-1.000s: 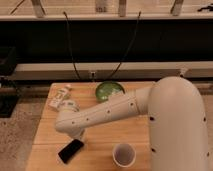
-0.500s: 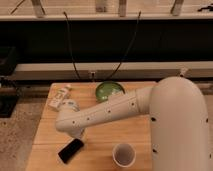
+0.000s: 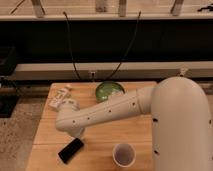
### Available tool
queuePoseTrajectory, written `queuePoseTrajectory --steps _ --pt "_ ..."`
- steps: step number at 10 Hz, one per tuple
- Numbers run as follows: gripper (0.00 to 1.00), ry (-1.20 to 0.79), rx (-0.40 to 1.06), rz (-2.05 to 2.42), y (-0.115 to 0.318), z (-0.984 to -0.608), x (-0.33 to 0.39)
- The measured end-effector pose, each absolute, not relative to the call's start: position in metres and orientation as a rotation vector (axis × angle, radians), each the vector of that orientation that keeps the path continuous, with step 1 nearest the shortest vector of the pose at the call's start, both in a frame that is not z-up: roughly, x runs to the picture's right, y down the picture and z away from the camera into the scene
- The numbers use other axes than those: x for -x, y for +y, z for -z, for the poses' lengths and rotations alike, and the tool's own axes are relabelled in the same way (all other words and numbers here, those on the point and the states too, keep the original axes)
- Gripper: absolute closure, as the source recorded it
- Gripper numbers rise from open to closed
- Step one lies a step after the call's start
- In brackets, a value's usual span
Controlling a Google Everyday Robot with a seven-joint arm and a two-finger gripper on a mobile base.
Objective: Place the eraser in the ceramic cup
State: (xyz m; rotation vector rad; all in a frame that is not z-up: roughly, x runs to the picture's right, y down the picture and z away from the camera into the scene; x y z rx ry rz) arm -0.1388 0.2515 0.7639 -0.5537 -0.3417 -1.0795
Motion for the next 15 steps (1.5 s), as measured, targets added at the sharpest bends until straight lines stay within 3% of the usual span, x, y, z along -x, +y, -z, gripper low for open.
queuePoseTrajectory --steps 4,5,15 --pt "0.23 -0.351 0.618 1.048 0.261 -0.763 0.144" --pt "0.2 -0.37 0.648 1.029 0.268 -0.762 0.145" --pt "0.2 -0.404 0.67 0.957 0.324 -0.75 0.164"
